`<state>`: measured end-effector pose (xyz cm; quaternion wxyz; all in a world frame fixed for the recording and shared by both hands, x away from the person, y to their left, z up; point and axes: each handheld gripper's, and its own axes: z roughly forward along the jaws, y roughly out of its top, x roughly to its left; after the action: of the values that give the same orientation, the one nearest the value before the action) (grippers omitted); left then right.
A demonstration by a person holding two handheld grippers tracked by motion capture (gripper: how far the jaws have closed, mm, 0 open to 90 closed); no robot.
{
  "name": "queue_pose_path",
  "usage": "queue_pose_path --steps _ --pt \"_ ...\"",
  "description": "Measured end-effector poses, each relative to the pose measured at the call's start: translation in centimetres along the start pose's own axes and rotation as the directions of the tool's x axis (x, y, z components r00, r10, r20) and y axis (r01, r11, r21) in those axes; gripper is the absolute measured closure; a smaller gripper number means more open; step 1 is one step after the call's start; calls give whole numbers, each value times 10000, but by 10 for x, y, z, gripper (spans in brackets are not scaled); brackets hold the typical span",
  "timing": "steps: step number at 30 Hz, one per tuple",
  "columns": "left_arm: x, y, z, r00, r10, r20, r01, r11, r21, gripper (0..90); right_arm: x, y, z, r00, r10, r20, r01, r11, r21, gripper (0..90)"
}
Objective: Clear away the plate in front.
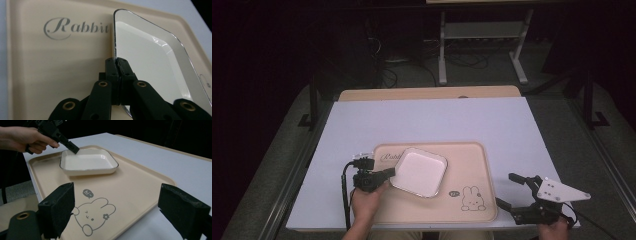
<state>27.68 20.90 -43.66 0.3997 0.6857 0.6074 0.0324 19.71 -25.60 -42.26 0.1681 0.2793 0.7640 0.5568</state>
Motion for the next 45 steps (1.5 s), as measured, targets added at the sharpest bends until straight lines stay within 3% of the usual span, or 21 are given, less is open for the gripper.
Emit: queue_pose_path --steps 7,17,26,37,45 --pt "-4 -10 2 9997 -26 -231 28 10000 69 883 0 0 0 10000 -13 -34 13 10000 -22 131" --pt "-14 -20 -7 9971 659 -391 -651 9977 204 833 1 0 -1 10000 -29 -46 29 10000 -21 131" --pt "-19 -32 -13 9966 808 -142 -804 9964 275 804 1 1 -2 10000 -41 19 41 10000 -73 131" --pt "-25 -43 -17 9954 914 284 -924 9951 361 703 2 1 -3 10000 -15 63 15 9999 -131 131" --pt "-29 -44 -15 9932 1109 348 -1123 9929 382 751 2 1 -2 10000 -17 64 18 9999 -119 131"
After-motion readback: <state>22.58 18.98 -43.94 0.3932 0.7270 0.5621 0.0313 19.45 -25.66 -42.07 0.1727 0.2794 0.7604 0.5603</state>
